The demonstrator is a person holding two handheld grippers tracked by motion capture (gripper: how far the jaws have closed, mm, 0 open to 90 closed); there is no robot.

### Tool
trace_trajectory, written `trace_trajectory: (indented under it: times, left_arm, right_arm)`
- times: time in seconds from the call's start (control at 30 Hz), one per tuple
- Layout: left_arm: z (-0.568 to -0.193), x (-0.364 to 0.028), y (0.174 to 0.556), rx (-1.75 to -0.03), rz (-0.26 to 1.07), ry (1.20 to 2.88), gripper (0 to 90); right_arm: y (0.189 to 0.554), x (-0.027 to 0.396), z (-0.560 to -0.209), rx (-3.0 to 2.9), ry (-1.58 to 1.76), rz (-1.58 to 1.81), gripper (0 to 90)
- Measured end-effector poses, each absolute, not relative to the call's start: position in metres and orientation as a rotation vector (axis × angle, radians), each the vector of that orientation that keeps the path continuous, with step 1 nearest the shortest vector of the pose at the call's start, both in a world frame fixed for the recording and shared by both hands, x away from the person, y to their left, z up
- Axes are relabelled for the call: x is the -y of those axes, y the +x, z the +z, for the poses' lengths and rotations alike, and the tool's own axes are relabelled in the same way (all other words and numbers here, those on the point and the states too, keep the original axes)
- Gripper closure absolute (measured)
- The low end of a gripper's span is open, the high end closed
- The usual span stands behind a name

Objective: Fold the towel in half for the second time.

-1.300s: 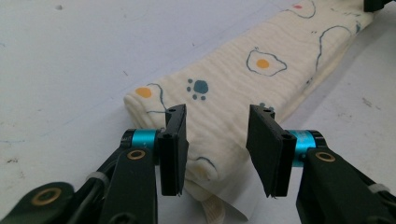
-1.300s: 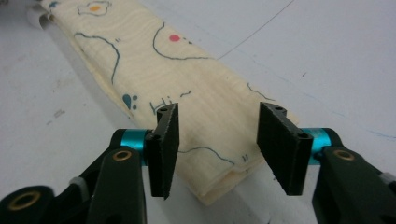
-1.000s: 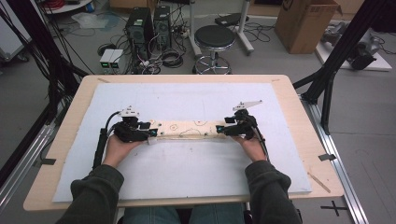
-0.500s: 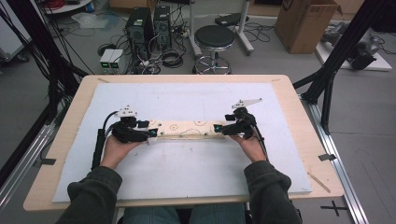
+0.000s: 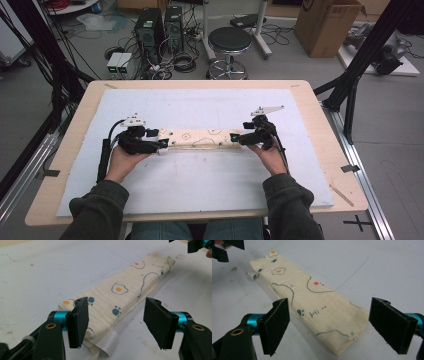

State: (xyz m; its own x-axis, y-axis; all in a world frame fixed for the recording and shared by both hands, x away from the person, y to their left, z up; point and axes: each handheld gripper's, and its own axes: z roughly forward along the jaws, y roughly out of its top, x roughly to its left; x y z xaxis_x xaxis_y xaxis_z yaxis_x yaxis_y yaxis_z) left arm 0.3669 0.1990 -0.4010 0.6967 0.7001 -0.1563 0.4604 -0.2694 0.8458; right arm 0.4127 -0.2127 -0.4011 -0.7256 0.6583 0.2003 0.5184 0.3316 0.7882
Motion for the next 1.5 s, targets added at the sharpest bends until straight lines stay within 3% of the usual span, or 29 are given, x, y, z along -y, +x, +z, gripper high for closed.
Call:
trace_trajectory:
  times: [0.73,1.5]
  left_arm:
    - [-0.392,-0.205,0.349,-0.858,0.344,1.945,34.0]
    - [-0.407,-0.216,0.317,-0.868,0.38,1.942,30.4]
  right_arm:
    - [0.398,0.217,-0.391,-2.421,1.045,1.381,13.7]
    - [0.374,0.232,-0.411,-2.413,1.05,1.363,12.3]
